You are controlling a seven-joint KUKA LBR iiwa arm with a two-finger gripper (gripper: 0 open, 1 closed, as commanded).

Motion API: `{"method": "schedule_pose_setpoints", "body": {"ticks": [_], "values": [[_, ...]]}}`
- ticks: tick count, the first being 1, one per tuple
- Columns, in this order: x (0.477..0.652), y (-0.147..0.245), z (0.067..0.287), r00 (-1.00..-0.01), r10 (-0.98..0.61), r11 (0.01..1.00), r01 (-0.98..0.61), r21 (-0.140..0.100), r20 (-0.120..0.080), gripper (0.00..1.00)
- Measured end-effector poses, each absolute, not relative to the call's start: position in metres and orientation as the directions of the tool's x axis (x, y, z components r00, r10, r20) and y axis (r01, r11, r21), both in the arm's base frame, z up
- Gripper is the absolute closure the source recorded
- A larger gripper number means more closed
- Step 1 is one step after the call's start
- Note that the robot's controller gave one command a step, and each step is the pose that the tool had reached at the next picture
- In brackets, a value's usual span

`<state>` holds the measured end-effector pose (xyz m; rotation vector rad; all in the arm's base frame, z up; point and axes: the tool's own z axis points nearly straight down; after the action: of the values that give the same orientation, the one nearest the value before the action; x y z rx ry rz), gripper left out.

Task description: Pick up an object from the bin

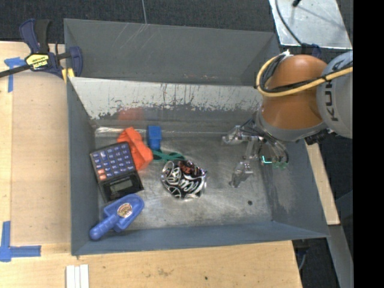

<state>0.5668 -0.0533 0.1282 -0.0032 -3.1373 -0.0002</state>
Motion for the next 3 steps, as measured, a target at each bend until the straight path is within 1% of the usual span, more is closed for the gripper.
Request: {"method": "schedule_pose_setpoints", "body": {"ticks": [1,2,3], "values": [[0.569,-0.053,0.132,-1.000,0.001,1.000,0.001,-0.001,-0.004,0.00],[0.542,-0.023,0.123,-0.981,-0.192,0.981,-0.192,-0.004,-0.007,0.00],[0.526,0.002,0.129,-0.922,-0.388,0.922,-0.388,0.003,-0.001,0.00]]}}
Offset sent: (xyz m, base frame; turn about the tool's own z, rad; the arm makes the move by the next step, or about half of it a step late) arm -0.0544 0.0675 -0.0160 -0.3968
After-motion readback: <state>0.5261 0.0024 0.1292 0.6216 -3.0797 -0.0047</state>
